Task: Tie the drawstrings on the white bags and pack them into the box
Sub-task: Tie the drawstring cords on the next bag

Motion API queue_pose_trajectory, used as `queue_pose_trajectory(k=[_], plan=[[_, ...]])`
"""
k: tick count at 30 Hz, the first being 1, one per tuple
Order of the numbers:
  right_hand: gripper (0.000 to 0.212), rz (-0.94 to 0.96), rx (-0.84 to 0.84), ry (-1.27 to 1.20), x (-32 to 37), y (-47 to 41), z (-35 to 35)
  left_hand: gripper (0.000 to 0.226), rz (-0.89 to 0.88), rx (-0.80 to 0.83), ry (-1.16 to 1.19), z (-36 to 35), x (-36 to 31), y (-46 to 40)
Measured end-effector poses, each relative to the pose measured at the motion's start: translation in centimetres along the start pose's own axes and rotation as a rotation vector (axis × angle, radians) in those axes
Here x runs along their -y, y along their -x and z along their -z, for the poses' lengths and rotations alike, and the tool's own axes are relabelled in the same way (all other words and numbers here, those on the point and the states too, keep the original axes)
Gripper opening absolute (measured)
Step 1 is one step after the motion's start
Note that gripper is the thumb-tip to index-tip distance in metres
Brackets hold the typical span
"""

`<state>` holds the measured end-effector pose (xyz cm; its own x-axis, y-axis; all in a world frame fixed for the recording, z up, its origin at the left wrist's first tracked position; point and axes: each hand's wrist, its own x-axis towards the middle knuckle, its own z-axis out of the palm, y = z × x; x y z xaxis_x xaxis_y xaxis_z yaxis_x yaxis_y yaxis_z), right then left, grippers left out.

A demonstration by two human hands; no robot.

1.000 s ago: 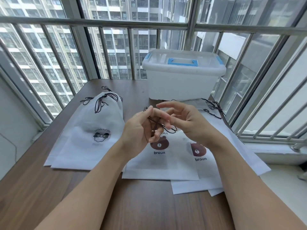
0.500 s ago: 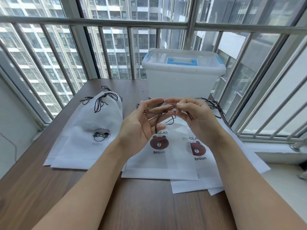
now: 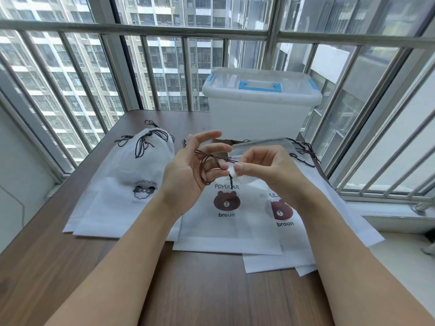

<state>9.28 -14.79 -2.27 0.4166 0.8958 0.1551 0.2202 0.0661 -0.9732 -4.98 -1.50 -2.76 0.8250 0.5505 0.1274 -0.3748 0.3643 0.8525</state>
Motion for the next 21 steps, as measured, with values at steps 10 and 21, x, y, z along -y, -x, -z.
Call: queue_pose_trajectory(k=[10,21], plan=[[0.024,-0.035,0.101,-0.007,0.0,-0.4,-1.9,0.048,-0.249,0.032,-0.151,-0.8,1.4,0.5],[0.051,-0.2,0.104,-0.286,-1.2,-1.3,-1.6,0.047,-0.233,0.081,-0.017,-1.0,1.8,0.5]])
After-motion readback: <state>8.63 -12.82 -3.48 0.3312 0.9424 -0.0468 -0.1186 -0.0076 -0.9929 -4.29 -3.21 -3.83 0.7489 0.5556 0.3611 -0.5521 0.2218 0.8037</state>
